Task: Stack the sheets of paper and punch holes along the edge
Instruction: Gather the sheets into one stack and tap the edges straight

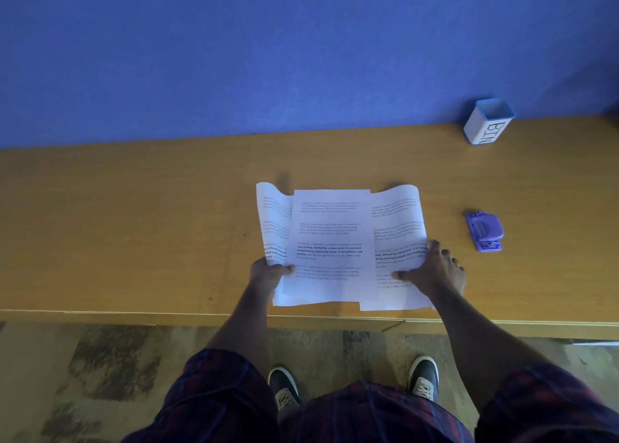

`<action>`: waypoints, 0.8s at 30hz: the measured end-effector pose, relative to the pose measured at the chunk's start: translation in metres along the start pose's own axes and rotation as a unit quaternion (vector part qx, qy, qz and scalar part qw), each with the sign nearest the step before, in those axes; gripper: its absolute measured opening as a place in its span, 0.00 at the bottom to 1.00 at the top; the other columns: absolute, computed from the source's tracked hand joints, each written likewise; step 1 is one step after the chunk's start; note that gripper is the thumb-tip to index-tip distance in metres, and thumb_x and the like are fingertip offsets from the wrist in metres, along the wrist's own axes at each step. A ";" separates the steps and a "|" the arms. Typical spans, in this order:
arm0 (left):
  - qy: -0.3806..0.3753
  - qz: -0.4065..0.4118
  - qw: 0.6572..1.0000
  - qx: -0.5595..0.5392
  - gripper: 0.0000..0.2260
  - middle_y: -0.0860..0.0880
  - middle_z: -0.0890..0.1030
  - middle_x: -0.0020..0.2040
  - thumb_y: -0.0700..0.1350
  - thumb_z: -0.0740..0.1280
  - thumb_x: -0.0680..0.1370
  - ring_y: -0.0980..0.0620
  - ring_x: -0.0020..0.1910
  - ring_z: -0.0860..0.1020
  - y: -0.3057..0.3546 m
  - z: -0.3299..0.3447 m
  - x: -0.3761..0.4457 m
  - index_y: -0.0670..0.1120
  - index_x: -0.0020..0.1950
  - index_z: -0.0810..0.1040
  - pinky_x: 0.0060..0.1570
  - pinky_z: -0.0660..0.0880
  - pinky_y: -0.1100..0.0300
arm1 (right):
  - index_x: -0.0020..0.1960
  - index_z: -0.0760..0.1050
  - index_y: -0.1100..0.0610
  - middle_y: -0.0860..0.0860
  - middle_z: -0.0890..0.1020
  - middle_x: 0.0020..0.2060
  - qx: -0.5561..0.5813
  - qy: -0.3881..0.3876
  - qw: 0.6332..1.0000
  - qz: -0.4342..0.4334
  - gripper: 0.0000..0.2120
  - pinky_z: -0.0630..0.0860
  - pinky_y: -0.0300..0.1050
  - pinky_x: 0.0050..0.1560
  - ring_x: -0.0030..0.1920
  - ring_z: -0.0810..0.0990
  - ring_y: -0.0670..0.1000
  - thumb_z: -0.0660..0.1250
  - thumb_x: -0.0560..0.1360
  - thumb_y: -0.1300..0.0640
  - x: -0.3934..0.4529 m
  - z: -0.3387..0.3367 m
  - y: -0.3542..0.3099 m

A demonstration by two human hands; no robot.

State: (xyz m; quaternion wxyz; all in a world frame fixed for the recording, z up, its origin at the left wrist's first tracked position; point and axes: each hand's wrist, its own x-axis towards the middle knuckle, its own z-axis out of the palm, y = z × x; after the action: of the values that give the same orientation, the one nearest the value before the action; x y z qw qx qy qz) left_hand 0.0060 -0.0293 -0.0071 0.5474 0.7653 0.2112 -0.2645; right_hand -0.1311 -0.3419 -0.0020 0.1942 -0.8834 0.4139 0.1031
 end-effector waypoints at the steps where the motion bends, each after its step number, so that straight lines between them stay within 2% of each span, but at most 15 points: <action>1: 0.005 0.007 1.000 0.015 0.20 0.44 0.84 0.58 0.33 0.81 0.68 0.42 0.53 0.82 0.000 0.002 -0.001 0.40 0.58 0.82 0.57 0.80 0.49 | 0.72 0.62 0.53 0.58 0.77 0.64 0.004 0.000 1.000 0.001 0.53 0.73 0.55 0.61 0.64 0.77 0.61 0.79 0.56 0.31 0.000 0.002 0.000; 5: 0.028 0.038 0.997 0.063 0.23 0.46 0.84 0.58 0.38 0.82 0.68 0.43 0.54 0.83 0.002 0.005 0.000 0.41 0.59 0.80 0.55 0.81 0.51 | 0.69 0.66 0.53 0.57 0.77 0.63 0.051 -0.003 0.998 0.026 0.48 0.72 0.56 0.62 0.64 0.76 0.61 0.78 0.58 0.31 0.001 0.010 0.002; 8: 0.093 0.038 0.993 0.063 0.29 0.49 0.81 0.55 0.49 0.83 0.68 0.45 0.51 0.81 0.008 0.007 0.000 0.42 0.63 0.76 0.49 0.79 0.53 | 0.66 0.68 0.54 0.57 0.75 0.62 0.109 0.002 0.993 0.041 0.43 0.72 0.56 0.62 0.63 0.76 0.61 0.81 0.59 0.37 0.006 0.012 0.004; 11: 0.146 0.021 0.988 0.039 0.29 0.46 0.81 0.56 0.55 0.80 0.71 0.43 0.52 0.81 0.011 0.004 0.002 0.44 0.64 0.74 0.51 0.79 0.52 | 0.64 0.68 0.54 0.55 0.73 0.60 0.162 0.000 0.986 0.042 0.41 0.74 0.58 0.61 0.62 0.76 0.61 0.82 0.59 0.42 0.011 0.013 0.005; 14: 0.146 0.025 0.985 0.085 0.26 0.43 0.83 0.59 0.48 0.78 0.73 0.41 0.53 0.82 0.009 -0.003 0.005 0.44 0.67 0.73 0.49 0.81 0.52 | 0.62 0.66 0.54 0.52 0.75 0.57 0.230 0.010 0.972 0.036 0.39 0.76 0.58 0.57 0.60 0.78 0.60 0.83 0.60 0.44 0.013 0.013 0.005; 17: 0.134 0.042 0.980 0.138 0.21 0.41 0.84 0.58 0.39 0.74 0.74 0.43 0.46 0.80 0.009 -0.007 0.005 0.46 0.66 0.75 0.35 0.74 0.59 | 0.66 0.63 0.50 0.53 0.79 0.61 0.293 0.022 0.955 0.040 0.41 0.76 0.61 0.61 0.60 0.79 0.59 0.81 0.62 0.42 0.014 0.013 0.004; 18: 0.129 0.048 0.979 0.152 0.21 0.42 0.84 0.57 0.38 0.73 0.74 0.43 0.44 0.79 0.009 -0.008 0.005 0.46 0.66 0.76 0.33 0.72 0.60 | 0.67 0.63 0.49 0.53 0.79 0.62 0.301 0.028 0.952 0.046 0.40 0.75 0.61 0.62 0.61 0.79 0.59 0.80 0.63 0.40 0.014 0.013 0.003; 21: 0.114 0.055 0.975 0.181 0.21 0.43 0.84 0.56 0.36 0.73 0.74 0.45 0.43 0.79 0.008 -0.007 0.003 0.47 0.66 0.78 0.35 0.72 0.61 | 0.67 0.66 0.49 0.54 0.80 0.63 0.283 0.049 0.955 0.077 0.30 0.71 0.60 0.65 0.62 0.79 0.59 0.70 0.72 0.37 0.016 0.012 0.002; 24: 0.102 0.066 0.973 0.197 0.22 0.44 0.84 0.57 0.36 0.72 0.74 0.46 0.43 0.80 0.007 -0.005 0.001 0.48 0.67 0.79 0.30 0.70 0.63 | 0.67 0.68 0.50 0.55 0.80 0.63 0.249 0.041 0.963 0.098 0.23 0.68 0.58 0.65 0.62 0.78 0.59 0.65 0.77 0.40 0.018 0.012 0.002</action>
State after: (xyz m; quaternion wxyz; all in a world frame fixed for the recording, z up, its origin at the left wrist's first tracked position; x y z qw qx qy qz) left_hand 0.0116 -0.0265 -0.0011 0.3780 0.8931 0.1587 -0.1849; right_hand -0.1213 -0.3505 -0.0200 0.3793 -0.7659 0.5188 -0.0211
